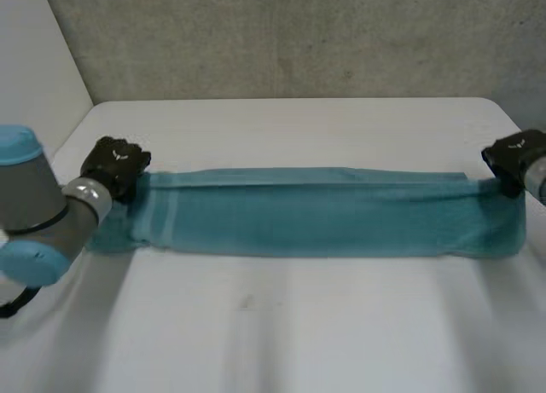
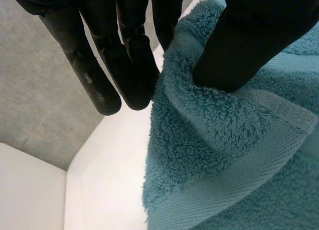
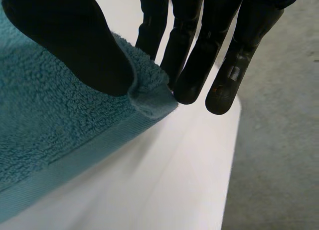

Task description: Fold the laundry

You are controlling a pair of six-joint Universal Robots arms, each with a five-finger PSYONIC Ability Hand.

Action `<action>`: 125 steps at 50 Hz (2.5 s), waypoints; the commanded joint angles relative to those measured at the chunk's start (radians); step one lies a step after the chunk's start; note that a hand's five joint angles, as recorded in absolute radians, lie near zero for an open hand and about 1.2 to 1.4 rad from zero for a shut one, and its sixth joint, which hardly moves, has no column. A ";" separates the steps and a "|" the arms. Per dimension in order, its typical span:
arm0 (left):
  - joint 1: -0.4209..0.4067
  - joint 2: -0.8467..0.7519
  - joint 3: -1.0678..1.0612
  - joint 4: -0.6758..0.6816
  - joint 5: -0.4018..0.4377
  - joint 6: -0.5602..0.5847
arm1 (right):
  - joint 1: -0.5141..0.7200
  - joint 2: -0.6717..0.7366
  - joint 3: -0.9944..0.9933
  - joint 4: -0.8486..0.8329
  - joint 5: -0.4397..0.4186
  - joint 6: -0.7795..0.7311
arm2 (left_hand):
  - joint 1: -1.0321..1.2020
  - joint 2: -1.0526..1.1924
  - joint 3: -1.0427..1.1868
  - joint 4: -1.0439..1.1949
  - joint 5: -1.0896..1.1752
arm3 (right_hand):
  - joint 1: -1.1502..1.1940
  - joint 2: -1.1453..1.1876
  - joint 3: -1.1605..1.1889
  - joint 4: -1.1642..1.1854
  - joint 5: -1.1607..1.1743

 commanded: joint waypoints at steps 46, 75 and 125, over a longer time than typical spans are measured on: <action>-0.066 0.360 -0.384 0.104 0.014 -0.345 | -0.035 -0.323 0.318 0.022 -0.107 0.269 | -0.947 -1.018 -1.016 -1.022 -0.972 | -0.764 -1.004 -1.011 -1.017 -0.982; -0.066 0.319 -0.431 0.134 0.017 -0.473 | -0.134 -0.017 0.391 -0.362 -0.225 0.198 | -0.943 -1.014 -1.013 -1.018 -0.969 | 0.422 0.182 0.175 0.169 0.204; -0.048 0.334 -0.443 0.133 0.011 -0.473 | 0.761 0.232 -0.267 -0.414 0.007 -0.046 | -0.946 -1.017 -1.016 -1.021 -0.971 | 0.457 0.218 0.210 0.205 0.240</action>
